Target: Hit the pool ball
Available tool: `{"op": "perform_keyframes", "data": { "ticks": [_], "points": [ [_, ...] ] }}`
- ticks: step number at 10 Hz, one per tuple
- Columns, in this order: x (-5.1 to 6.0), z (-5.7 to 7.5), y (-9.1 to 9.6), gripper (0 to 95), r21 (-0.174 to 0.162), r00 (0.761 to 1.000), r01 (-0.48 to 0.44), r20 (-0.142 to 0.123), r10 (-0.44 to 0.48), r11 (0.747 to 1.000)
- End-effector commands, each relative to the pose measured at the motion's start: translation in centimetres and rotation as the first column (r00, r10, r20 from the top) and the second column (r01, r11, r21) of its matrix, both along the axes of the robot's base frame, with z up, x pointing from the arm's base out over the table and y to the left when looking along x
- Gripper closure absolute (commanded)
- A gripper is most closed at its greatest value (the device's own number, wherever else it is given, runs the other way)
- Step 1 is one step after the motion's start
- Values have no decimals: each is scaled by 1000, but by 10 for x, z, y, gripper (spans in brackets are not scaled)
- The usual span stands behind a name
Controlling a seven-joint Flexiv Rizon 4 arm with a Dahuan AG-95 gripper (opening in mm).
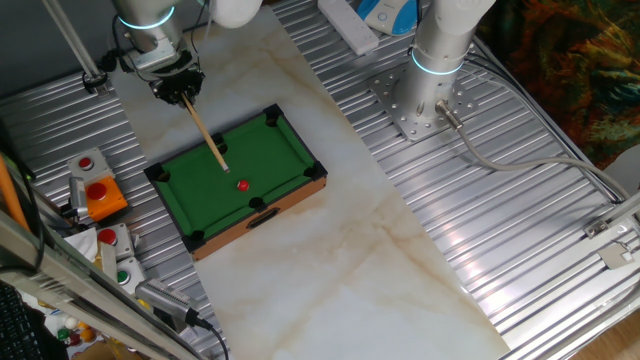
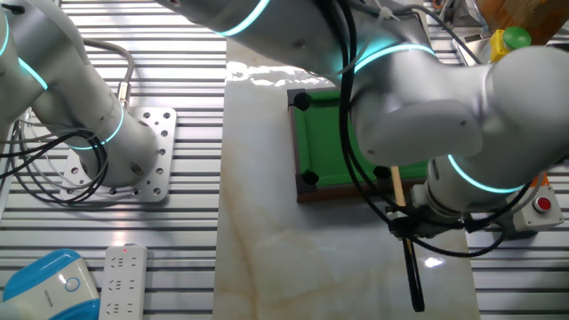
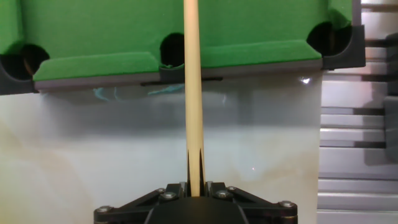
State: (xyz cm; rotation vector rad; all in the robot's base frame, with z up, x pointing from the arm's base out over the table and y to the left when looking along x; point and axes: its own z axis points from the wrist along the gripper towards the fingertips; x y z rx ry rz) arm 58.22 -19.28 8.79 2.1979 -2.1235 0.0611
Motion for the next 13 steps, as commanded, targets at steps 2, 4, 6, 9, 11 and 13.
{"op": "perform_keyframes", "data": {
  "ticks": [2, 4, 6, 9, 11, 13],
  "points": [
    [2, -3, 3, 950, 1, 1000, 8, 2, -8, 1000],
    [2, -4, 4, 950, 1, 1000, 8, 3, -8, 1000],
    [-3, -6, 5, 950, 2, 1000, -3, 0, 3, 1000],
    [-12, -8, 5, 950, 6, 1000, -3, 6, 3, 1000],
    [-13, -8, 5, 950, -1, 1000, -7, 4, 7, 1000],
    [-14, -8, 5, 950, -19, 1000, -14, -7, 14, 1000]
  ]
}}
